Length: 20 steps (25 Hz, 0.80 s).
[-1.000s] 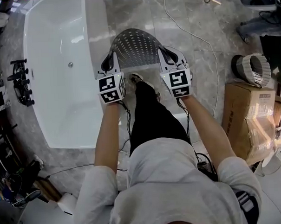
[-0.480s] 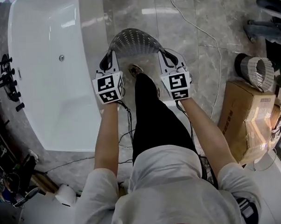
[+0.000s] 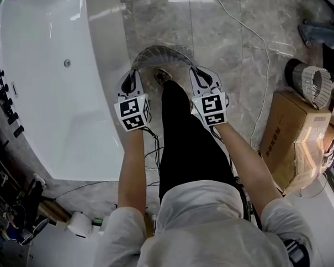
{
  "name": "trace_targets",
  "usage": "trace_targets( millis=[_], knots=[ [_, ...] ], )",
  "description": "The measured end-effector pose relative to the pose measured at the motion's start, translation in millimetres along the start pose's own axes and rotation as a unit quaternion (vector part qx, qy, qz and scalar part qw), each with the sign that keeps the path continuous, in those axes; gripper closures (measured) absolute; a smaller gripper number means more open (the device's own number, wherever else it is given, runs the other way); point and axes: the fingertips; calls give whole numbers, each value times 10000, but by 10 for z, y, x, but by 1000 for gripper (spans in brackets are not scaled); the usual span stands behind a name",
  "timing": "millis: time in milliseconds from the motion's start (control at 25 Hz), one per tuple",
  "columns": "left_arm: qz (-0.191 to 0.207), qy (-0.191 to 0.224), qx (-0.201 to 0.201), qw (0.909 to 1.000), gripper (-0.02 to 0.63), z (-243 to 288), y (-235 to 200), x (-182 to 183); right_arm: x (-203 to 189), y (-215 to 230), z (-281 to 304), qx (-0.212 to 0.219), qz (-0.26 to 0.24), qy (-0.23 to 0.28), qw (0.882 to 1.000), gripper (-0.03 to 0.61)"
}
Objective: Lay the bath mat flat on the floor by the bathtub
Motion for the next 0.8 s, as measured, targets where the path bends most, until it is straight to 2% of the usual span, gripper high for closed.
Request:
trace_targets(
  millis=[440, 800],
  knots=[
    [-55, -218, -29, 9997, 594, 244, -43, -277, -280, 53, 200, -20, 191, -263, 9995, 557],
    [-4, -197, 27, 9998, 594, 652, -180, -94, -43, 227, 584, 36, 64, -167, 9998, 557]
  ],
)
Point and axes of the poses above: the fingertips, and each gripper's own axes: z forward along the fingers, y to its right, x out of its top, and after that the axes turned 5 degrees about x, right-handed
